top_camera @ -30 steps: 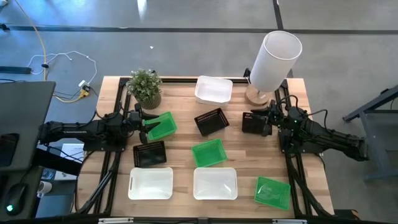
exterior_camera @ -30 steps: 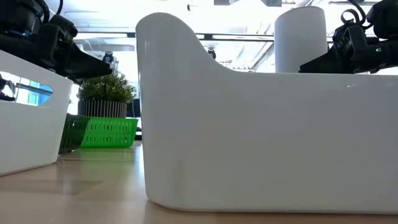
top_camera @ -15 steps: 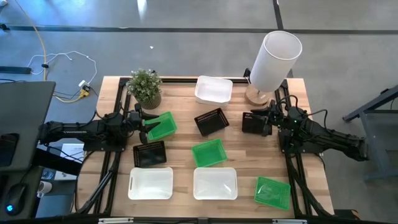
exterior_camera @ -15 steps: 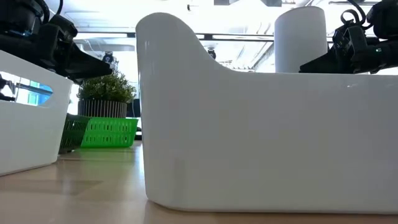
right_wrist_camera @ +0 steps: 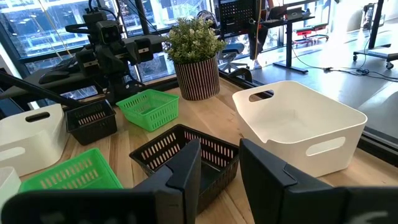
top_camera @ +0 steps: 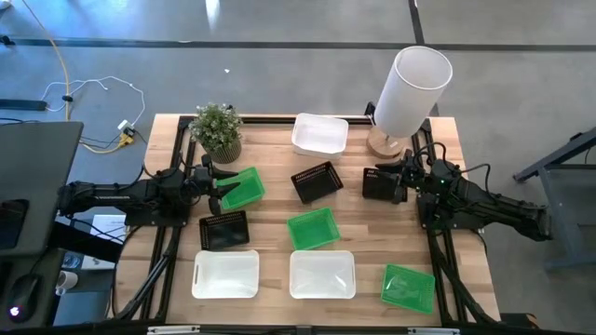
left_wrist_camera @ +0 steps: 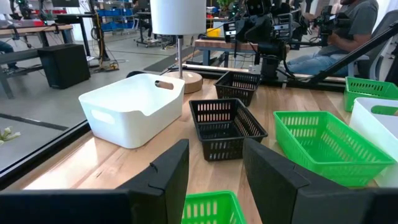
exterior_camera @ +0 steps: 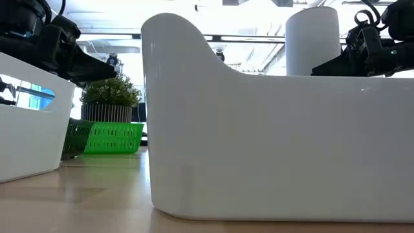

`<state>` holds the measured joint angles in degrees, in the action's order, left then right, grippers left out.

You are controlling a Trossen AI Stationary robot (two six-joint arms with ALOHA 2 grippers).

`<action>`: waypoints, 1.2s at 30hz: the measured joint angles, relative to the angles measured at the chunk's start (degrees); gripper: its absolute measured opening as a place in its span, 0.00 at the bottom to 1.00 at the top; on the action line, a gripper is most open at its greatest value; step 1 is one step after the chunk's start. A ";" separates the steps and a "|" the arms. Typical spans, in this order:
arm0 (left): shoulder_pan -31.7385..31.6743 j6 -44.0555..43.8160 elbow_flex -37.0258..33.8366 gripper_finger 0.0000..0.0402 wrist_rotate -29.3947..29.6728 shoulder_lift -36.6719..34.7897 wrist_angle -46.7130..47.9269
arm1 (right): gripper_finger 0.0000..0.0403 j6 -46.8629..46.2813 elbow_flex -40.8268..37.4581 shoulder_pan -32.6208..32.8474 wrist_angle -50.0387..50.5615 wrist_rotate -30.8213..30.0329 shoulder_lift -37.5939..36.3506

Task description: Stack baskets by color

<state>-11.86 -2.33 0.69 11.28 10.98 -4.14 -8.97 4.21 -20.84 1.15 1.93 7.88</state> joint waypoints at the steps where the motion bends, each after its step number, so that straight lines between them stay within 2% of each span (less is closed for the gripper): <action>1: 0.00 0.00 -0.02 0.35 0.00 -0.01 0.00 | 0.24 0.01 0.00 0.00 0.00 -0.02 -0.02; 33: 0.02 -0.02 0.00 0.35 0.77 -0.01 -0.27 | 0.24 0.02 0.00 0.00 0.00 -0.01 -0.02; 36: 0.02 -2.33 0.00 0.35 0.79 -0.02 -0.20 | 0.24 0.01 0.00 -0.01 0.00 -0.02 -0.02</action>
<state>-11.84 -4.66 0.69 12.07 10.96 -4.34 -8.96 4.21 -20.85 1.15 1.91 7.86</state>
